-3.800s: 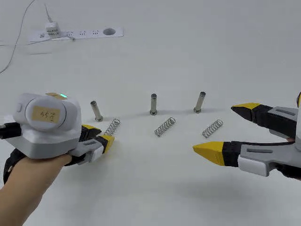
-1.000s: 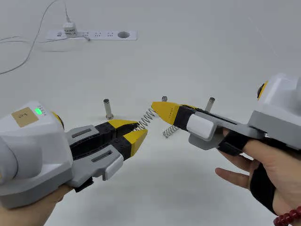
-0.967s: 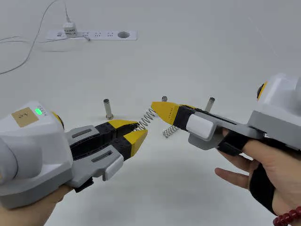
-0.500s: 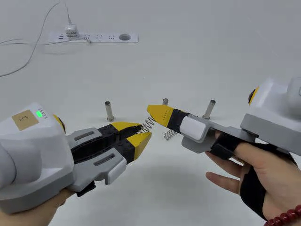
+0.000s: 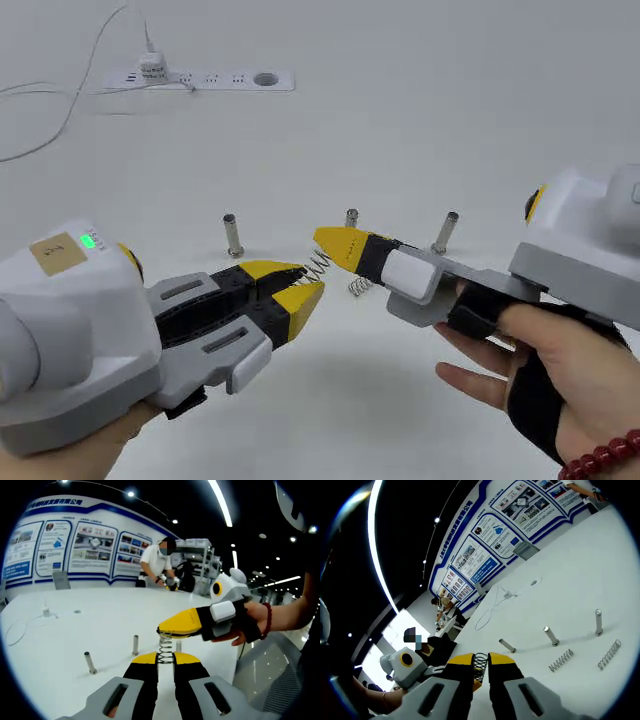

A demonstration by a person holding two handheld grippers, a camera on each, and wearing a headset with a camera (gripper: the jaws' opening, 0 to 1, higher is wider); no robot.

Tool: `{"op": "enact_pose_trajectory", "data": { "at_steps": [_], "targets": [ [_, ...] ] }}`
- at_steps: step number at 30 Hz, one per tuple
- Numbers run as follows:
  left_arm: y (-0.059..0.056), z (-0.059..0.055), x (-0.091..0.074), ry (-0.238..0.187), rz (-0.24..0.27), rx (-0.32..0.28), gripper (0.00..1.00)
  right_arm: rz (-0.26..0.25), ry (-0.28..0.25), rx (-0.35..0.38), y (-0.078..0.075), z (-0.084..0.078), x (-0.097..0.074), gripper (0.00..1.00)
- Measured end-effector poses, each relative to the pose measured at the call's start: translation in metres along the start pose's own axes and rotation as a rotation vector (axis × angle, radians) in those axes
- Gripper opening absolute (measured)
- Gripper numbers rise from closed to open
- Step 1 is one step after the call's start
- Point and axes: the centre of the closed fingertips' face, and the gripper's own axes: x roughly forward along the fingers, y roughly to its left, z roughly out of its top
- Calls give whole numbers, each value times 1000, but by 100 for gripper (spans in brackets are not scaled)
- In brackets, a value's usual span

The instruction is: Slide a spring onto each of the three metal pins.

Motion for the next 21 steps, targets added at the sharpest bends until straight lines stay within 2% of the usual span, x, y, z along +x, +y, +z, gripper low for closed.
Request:
{"op": "enact_pose_trajectory", "data": {
  "at_steps": [6, 10, 14, 16, 21],
  "targets": [
    [1, 2, -1, 7, 5, -23, 11, 19, 2, -14, 5, 2, 2, 11],
    [6, 4, -3, 9, 30, -22, 12, 37, -4, -51, 11, 6, 5, 11],
    [13, -1, -5, 40, 60, -6, 16, 54, -10, -73, 17, 11, 10, 11],
    [18, -6, -7, 69, 82, -20, 20, 55, -5, -99, 18, 12, 14, 11],
    [25, -10, -12, 80, 111, -9, 25, 68, -13, -128, 20, 18, 23, 11]
  ]
}}
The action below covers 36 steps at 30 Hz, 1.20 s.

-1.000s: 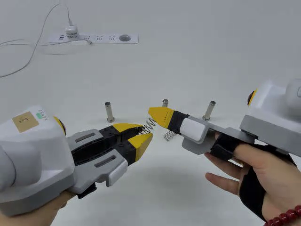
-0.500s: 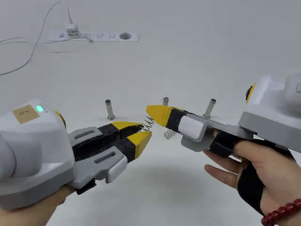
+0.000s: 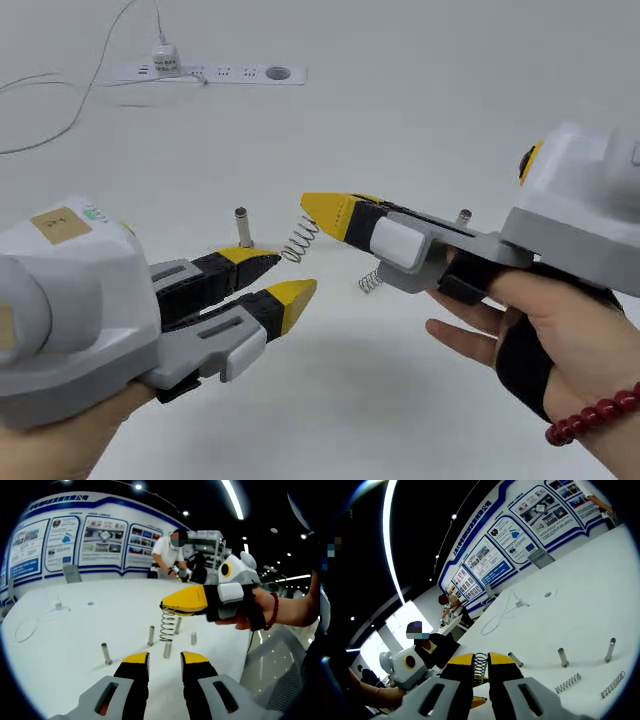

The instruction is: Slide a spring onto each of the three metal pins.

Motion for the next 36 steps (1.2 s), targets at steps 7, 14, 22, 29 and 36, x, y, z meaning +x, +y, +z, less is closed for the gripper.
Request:
{"op": "enact_pose_trajectory", "data": {
  "at_steps": [7, 14, 22, 29, 36],
  "targets": [
    [11, -4, -5, 6, 46, -4, 35, 12, -18, -83, -1, 11, 16, 11],
    [22, -11, -8, 32, 101, 24, 53, 18, -19, -194, -5, 17, 32, 11],
    [28, -14, -9, 38, 124, 24, 66, 30, 1, -327, -6, 18, 53, 11],
    [32, -16, -9, 39, 132, 44, 75, 20, 19, -366, -18, 16, 72, 11],
    [35, -15, -9, 33, 141, 41, 82, -3, 33, -349, -36, 10, 84, 11]
  ]
}}
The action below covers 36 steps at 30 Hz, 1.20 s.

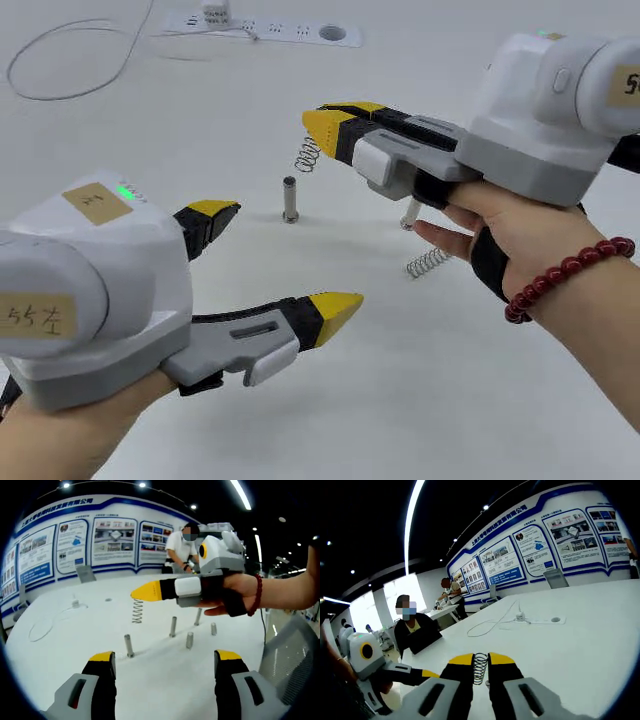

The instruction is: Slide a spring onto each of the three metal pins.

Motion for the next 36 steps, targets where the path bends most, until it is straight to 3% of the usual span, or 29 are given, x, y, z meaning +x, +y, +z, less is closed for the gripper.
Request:
{"op": "enact_pose_trajectory", "data": {
  "at_steps": [9, 25, 36],
  "targets": [
    [3, -4, -1, 8, 12, -3, 90, -19, 22, 8, -9, -14, 15, 11],
    [5, -13, 1, 33, 11, -10, 89, -24, 44, -56, -6, -26, 24, 11],
    [8, -14, -1, 35, 22, -15, 87, -23, 76, -162, -2, -34, 27, 11]
  ]
}}
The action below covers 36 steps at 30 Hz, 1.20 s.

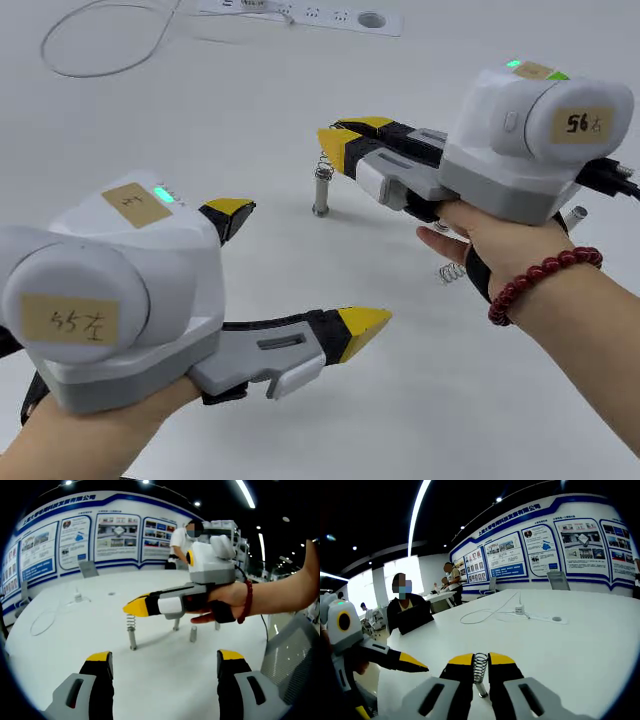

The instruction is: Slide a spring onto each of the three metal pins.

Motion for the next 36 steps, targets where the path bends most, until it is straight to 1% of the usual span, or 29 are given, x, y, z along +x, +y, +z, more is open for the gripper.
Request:
{"op": "enact_pose_trajectory", "data": {
  "at_steps": [6, 10, 14, 18, 19, 24, 33, 36],
  "targets": [
    [0, 0, 0, 1, -1, -1, 86, 11, 4, -95, 5, 0, 3, 11],
    [1, 0, 0, -2, 1, -2, 86, 17, 23, -177, 10, -2, 2, 11],
    [1, 0, -1, 0, 2, -3, 86, 18, 29, -223, 12, -4, 3, 11],
    [1, 0, -1, 1, 3, 3, 85, 13, 42, -243, 12, -9, 5, 11],
    [1, 1, -1, -1, 4, 2, 85, 7, 53, -265, 11, -11, 5, 11],
    [1, 1, -1, 0, 6, 4, 85, 2, 80, -272, 10, -21, 7, 11],
    [1, 2, -2, -3, 3, 5, 85, -8, 114, -260, 6, -31, 8, 11],
    [1, 0, -2, 3, 6, 14, 85, -9, 128, -255, 5, -35, 9, 11]
  ]
}}
